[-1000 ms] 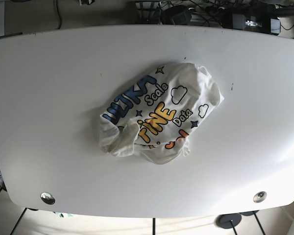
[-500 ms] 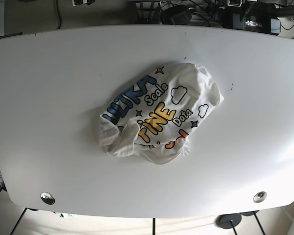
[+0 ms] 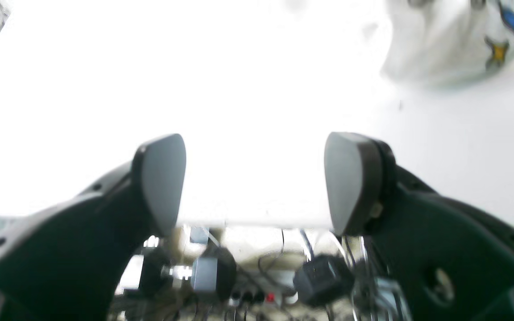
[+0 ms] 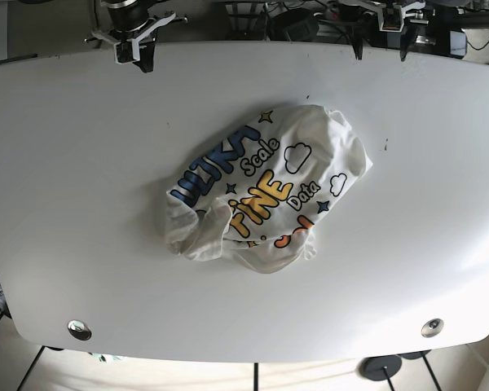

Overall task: Fold the T-shirt properly
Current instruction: 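Lower the right gripper onto the crumpled shirt and pinch fabric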

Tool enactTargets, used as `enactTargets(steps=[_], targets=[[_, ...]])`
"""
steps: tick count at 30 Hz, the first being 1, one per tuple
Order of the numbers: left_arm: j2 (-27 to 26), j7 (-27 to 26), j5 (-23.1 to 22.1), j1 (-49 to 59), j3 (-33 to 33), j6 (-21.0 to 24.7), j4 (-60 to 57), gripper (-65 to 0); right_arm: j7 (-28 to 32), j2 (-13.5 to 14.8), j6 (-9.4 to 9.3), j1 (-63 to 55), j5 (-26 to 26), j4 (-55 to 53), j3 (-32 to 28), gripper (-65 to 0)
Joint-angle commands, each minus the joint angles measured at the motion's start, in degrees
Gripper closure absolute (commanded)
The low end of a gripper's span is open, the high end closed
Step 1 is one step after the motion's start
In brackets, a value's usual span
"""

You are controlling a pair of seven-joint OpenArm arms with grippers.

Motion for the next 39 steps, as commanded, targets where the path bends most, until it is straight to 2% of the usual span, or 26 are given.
enactTargets(steps=[1,5,7,11,16,18,19,21,24,33,38,39], targets=[[-0.2,-1.2,-0.1,-0.9,-0.2,0.2,1.0,-45.6,1.1,0.0,-0.16,1.5,0.1,0.9,0.1,-4.1],[-0.1,-1.2,0.3,-4.6,-0.2,0.2,1.0,-56.7,1.0,0.0,0.01,6.6,0.0,0.8,0.1,-20.8],[-0.1,-1.2,0.3,-5.7,-0.2,0.2,1.0,-54.7,0.8,0.0,0.01,9.3,0.0,0.6,0.1,-24.6],[-0.1,-1.2,0.3,-8.5,-0.2,0.2,0.9,-54.6,-8.3,0.0,0.01,17.9,0.0,0.6,0.1,-33.0],[-0.1,-1.2,0.3,-10.9,-0.2,0.2,0.9,-54.6,-16.6,0.0,0.10,27.2,0.1,0.1,0.0,-36.0],[-0.1,-1.2,0.4,-11.7,-0.2,0.2,0.9,-54.6,-19.5,0.2,0.10,31.2,-0.1,-1.6,-2.1,-41.1],[-0.2,-1.2,0.4,-12.2,-0.2,0.2,0.9,-54.6,-21.3,1.7,0.10,34.0,-0.1,-2.8,-4.3,-45.5],[-0.3,-1.2,0.4,-12.7,-0.2,0.2,0.9,-54.6,-22.6,3.2,0.10,37.3,-0.1,-5.2,-8.1,-49.3],[-0.4,-1.2,0.4,-13.2,-0.2,0.2,0.9,-54.3,-23.0,4.5,-0.16,43.5,-0.1,-10.3,-12.2,-49.6],[-2.4,-1.2,0.5,-14.3,-0.2,0.2,0.8,-54.2,-23.0,4.0,0.10,57.1,0.3,-24.3,-19.1,-49.5],[-2.5,-1.1,0.5,-15.3,-0.2,0.2,0.1,-54.2,-23.0,-0.2,0.10,63.2,0.3,-30.0,-19.2,-49.5],[-2.5,-1.1,0.5,-15.4,-0.2,0.2,0.0,-54.2,-23.0,-2.2,0.10,64.9,0.2,-32.9,-19.0,-49.5]])
